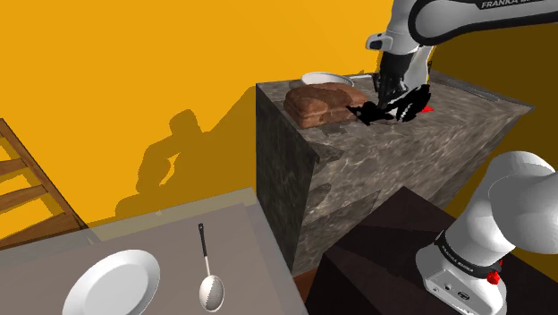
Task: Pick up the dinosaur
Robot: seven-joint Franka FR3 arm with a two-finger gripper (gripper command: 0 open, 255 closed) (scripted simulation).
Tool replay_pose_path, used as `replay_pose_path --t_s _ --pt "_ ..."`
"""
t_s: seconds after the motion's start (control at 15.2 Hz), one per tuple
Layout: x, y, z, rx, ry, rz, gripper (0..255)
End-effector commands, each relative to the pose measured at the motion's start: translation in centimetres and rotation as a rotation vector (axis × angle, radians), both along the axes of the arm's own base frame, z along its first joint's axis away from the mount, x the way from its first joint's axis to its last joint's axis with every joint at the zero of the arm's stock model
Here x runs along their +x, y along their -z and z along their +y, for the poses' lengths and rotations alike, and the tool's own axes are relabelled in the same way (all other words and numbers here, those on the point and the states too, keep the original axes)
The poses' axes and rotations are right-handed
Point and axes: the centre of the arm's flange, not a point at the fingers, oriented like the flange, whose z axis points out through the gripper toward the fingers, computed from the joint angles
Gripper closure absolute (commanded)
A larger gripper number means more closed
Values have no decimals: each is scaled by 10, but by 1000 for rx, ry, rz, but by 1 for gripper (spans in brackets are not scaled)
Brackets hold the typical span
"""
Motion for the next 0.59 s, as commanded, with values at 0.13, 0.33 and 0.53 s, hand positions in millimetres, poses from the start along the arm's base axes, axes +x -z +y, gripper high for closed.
replay_pose_path --t_s 0.13,0.33,0.53 --pt "-1 -21 0 0 0 0 255" --pt "-1 -37 0 0 0 0 255" --pt "-1 -43 0 0 0 0 255"
